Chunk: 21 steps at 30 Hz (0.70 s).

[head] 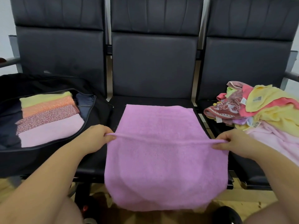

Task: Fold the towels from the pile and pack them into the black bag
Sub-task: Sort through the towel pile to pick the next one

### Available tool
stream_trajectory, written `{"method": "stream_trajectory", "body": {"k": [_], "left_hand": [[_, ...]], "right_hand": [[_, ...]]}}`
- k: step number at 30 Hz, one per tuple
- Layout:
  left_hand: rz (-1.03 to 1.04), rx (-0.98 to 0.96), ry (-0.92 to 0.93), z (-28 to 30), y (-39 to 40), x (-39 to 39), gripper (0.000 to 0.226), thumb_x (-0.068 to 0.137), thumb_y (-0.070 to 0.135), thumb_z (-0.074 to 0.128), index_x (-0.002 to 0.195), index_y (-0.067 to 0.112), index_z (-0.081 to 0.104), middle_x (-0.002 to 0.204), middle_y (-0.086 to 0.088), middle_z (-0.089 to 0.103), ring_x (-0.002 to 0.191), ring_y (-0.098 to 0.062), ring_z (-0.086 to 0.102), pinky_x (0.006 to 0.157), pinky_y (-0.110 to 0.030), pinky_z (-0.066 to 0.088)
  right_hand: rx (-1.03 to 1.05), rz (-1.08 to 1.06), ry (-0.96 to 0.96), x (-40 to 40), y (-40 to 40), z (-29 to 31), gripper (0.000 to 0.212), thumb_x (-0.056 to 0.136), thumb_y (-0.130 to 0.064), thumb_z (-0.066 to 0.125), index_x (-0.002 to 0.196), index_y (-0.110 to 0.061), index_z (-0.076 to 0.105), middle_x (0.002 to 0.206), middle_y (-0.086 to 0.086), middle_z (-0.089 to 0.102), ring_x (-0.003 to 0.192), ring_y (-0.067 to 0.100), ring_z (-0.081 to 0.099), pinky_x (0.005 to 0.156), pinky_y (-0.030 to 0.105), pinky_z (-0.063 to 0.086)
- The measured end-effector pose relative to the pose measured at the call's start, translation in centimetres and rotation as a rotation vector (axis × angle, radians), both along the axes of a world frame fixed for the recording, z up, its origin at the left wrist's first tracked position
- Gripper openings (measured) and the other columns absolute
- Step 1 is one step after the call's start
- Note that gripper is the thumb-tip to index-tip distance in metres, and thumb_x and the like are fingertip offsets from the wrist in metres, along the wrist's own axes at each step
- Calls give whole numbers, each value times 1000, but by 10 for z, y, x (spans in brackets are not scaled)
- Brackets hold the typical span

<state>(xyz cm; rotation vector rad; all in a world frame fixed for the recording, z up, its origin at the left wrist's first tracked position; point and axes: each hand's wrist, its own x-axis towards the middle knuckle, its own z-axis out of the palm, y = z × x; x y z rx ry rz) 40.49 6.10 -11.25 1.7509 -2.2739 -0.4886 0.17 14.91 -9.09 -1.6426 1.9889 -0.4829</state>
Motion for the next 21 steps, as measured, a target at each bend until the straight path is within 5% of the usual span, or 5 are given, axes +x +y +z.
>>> {"method": "stream_trajectory", "body": {"k": [3, 8, 12, 14, 21], "left_hand": [[17, -160, 101, 6, 2, 7, 27, 95, 28, 54, 85, 6, 67, 91, -8, 59, 88, -20, 56, 85, -33, 44], [142, 354, 1089, 43, 32, 0, 39, 96, 34, 47, 84, 12, 76, 94, -14, 73, 76, -16, 69, 72, -27, 54], [171, 343, 1338, 71, 59, -8, 37, 37, 58, 79, 51, 24, 74, 63, 4, 69, 54, -7, 66, 53, -18, 52], [231, 269, 1425, 74, 54, -15, 36, 58, 58, 68, 48, 24, 72, 61, 4, 67, 51, -7, 64, 64, -26, 48], [235, -230, 341, 44, 9, -7, 52, 93, 46, 50, 70, 0, 60, 70, -19, 62, 68, -29, 58, 64, -30, 39]], "right_hand": [[-41, -15, -51, -6, 8, 10, 13, 82, -33, 70, 89, -22, 71, 95, -3, 68, 89, 9, 59, 75, 23, 42], [-43, -54, -777, -8, 27, 37, 61, 36, -59, 88, 85, -22, 79, 93, 1, 75, 86, 17, 71, 69, 28, 56], [-263, -285, -995, -5, 31, 51, 58, 69, -52, 66, 106, -8, 64, 107, 12, 68, 92, 26, 66, 67, 35, 48], [-297, -335, -991, 3, 30, 58, 29, 91, -43, 48, 90, -17, 60, 85, 0, 74, 73, 15, 67, 67, 32, 42], [-273, -220, -272, 0, 0, 34, 24, 98, -32, 48, 85, -26, 67, 92, -6, 64, 86, 6, 55, 87, 29, 38]]}}
